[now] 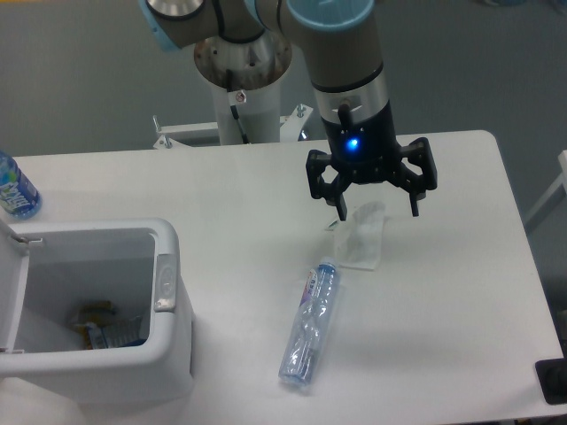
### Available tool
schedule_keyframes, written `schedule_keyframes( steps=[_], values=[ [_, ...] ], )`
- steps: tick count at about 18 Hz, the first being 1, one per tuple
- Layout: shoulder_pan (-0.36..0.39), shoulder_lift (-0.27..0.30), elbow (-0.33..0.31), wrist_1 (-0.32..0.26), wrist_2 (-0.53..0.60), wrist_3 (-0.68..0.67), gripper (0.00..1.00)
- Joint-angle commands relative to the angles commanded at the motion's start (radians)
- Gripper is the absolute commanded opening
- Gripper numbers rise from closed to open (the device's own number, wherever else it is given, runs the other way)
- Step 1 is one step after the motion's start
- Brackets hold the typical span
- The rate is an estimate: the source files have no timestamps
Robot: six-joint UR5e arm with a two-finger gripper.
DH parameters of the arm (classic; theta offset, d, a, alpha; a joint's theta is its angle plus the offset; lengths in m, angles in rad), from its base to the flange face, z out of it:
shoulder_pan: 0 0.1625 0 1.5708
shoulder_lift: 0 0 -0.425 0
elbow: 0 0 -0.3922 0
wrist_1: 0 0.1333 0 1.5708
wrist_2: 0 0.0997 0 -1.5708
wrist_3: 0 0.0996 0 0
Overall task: Place the trash in the trash can
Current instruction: 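Lower the open gripper onto the clear plastic bag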
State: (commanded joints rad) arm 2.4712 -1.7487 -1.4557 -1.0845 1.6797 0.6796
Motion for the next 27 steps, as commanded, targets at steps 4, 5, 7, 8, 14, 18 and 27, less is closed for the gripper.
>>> schedule_keyframes(
  steps=[4,5,7,8,14,18,27],
  values=[
    [-0.003,0.002,-0.031,0.005,0.027,-0.002,1.00],
    [-0.003,0.002,-0.031,-0.002,0.044,-0.008,1.00],
    [-0.003,0.002,-0.038,-0.003,0.055,-0.012,1.00],
    [-0.005,0.000,-0.041,0.000,0.057,-0.012,1.00],
    [-0.005,0.015,-0.156,0.090,0.090,-0.021,1.00],
    [0.000,0.023,-0.262,0.081,0.045,-0.008,1.00],
    [0.031,-0.047,-0.408,0.129,0.028,0.210,1.00]
  ],
)
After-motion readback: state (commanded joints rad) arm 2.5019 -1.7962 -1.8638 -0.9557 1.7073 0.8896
